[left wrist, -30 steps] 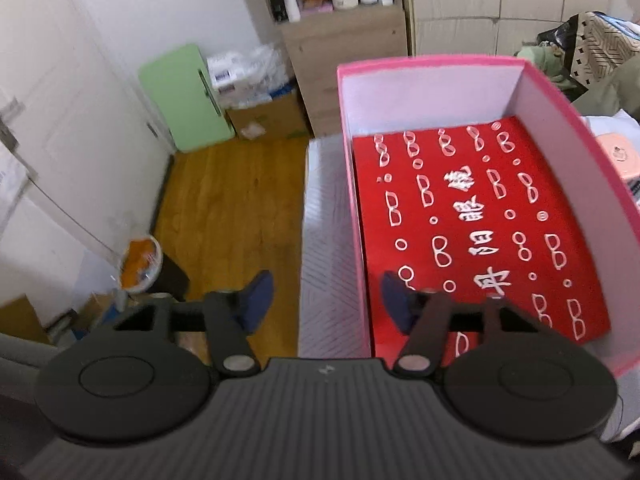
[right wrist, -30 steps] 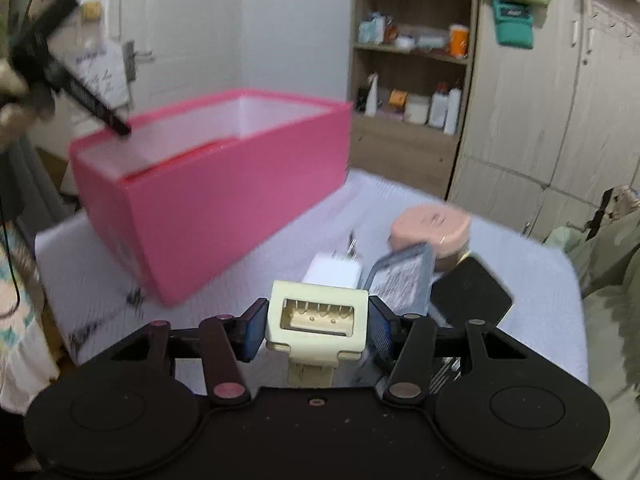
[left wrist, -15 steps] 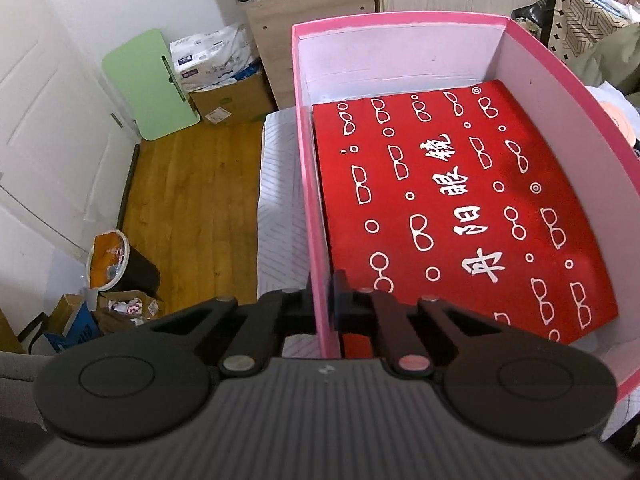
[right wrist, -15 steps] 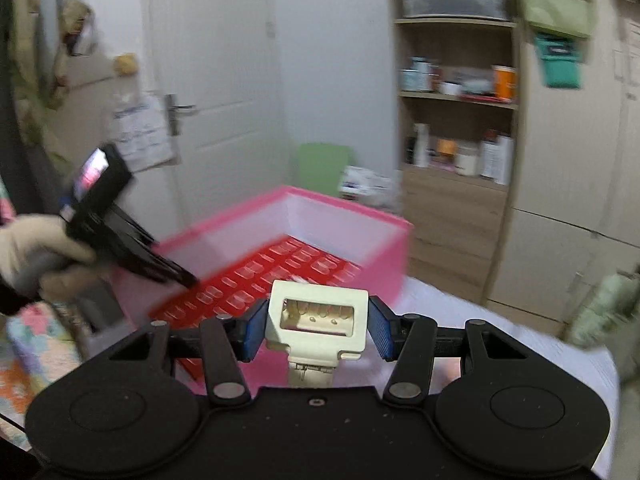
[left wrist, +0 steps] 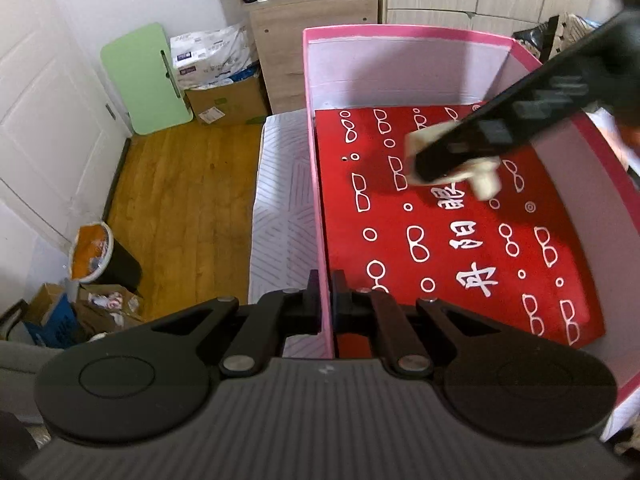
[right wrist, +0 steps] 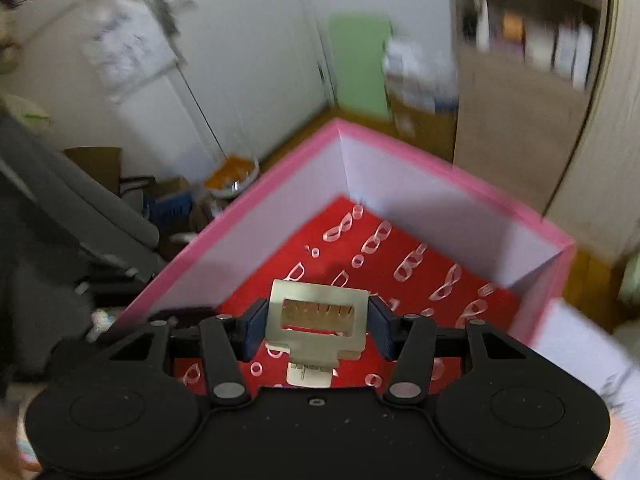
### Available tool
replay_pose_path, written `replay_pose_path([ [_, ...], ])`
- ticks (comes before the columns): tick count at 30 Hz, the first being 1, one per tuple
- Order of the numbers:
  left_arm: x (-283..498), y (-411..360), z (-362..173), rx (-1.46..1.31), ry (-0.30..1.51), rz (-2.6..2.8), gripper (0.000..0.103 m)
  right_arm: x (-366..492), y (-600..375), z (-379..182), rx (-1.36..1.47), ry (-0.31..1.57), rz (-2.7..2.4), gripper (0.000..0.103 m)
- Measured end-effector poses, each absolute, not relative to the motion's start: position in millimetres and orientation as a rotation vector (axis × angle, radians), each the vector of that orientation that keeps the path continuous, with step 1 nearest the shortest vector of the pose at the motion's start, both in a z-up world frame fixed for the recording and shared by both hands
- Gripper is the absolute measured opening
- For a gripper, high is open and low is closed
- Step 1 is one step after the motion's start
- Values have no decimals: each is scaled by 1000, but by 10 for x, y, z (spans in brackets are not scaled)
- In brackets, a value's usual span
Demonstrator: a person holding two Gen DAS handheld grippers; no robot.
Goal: Organize rigid objects
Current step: 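Carry the chair piece into the pink box and open the right gripper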
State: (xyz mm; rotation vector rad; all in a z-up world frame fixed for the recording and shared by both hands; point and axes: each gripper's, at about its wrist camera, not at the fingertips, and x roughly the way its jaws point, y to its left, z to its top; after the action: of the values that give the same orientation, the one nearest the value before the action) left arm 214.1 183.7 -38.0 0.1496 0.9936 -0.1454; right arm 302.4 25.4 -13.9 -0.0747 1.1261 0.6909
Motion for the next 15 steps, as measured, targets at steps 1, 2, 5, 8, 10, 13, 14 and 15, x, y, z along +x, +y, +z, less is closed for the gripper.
replay_pose_path([
  [1, 2137, 1828, -382, 153, 992, -146, 4, 3074, 311, -212, -60, 1150, 678, 58],
  [2, 2135, 1825, -382, 155, 991, -146, 4, 3144, 371, -279, -54, 1169, 666, 58],
  [5, 2136, 1810, -388, 163, 989, -146, 4, 3267, 535, -386, -44, 1186, 634, 58],
  [8, 2131, 1791, -392, 172, 987, -145, 4, 3297, 642, -436, -45, 1184, 627, 58],
  [10, 2121, 1780, -391, 178, 982, -143, 4, 3299, 711, -462, -54, 1182, 629, 57],
  [13, 2103, 1779, -386, 172, 978, -143, 4, 3276, 776, -490, -96, 1182, 614, 57],
  [14, 2094, 1775, -383, 172, 976, -144, 4, 3277, 789, -504, -101, 1179, 613, 57],
  [15, 2096, 1774, -378, 171, 976, -143, 4, 3285, 789, -506, -101, 1176, 612, 57],
])
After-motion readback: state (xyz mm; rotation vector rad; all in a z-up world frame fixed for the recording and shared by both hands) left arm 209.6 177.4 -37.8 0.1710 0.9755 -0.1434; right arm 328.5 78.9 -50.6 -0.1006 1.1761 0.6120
